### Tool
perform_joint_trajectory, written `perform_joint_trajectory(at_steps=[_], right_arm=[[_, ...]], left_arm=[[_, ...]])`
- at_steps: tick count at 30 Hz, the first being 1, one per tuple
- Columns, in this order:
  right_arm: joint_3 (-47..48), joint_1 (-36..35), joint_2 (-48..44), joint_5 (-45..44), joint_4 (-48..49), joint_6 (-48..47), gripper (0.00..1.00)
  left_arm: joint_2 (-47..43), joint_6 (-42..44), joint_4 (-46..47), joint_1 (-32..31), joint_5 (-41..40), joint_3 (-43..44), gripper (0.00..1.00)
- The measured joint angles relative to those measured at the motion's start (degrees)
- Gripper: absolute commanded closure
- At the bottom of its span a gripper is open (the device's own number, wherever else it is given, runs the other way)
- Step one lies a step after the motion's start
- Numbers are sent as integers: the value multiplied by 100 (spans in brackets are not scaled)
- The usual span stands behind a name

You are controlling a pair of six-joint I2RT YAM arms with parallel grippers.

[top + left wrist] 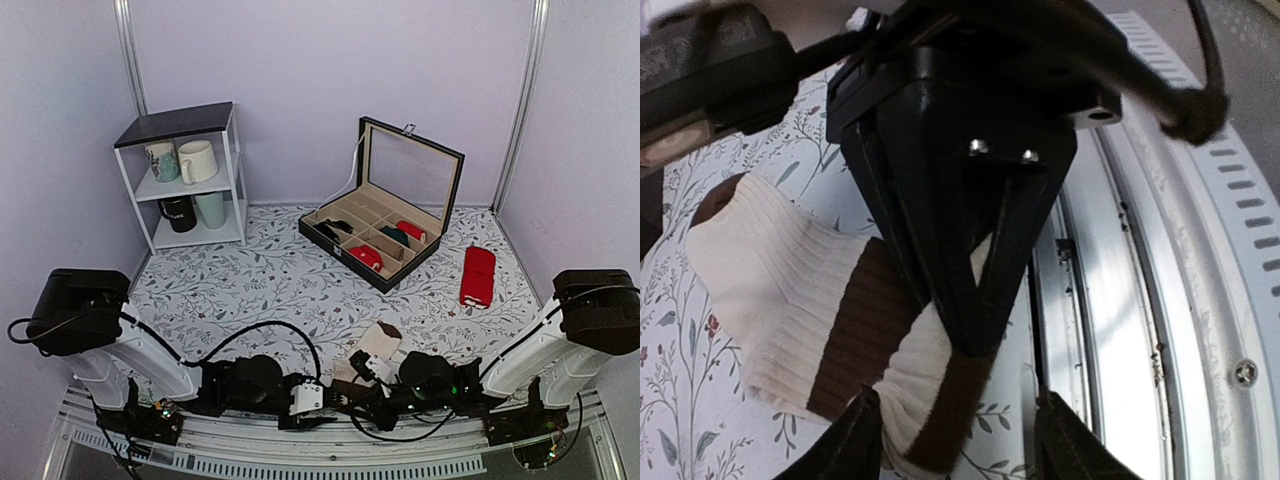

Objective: Roll the socks
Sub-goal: Roll a pair of socks at the center of the board.

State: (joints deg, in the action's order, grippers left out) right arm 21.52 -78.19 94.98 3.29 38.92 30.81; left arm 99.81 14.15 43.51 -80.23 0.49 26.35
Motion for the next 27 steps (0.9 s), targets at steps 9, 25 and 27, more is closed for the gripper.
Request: perform_joint_trajectory(at_steps=[9, 25, 27], right_arm=[[39, 22, 35, 92, -4, 2, 98], [-243, 31, -841, -293, -796, -310, 57], [-470, -28, -1248, -592, -960, -544, 56]], left_arm=[[247, 37, 11, -13, -256, 122, 95], [310, -769, -1220, 142, -136, 933, 100], [308, -992, -1360, 256, 70, 994, 100]])
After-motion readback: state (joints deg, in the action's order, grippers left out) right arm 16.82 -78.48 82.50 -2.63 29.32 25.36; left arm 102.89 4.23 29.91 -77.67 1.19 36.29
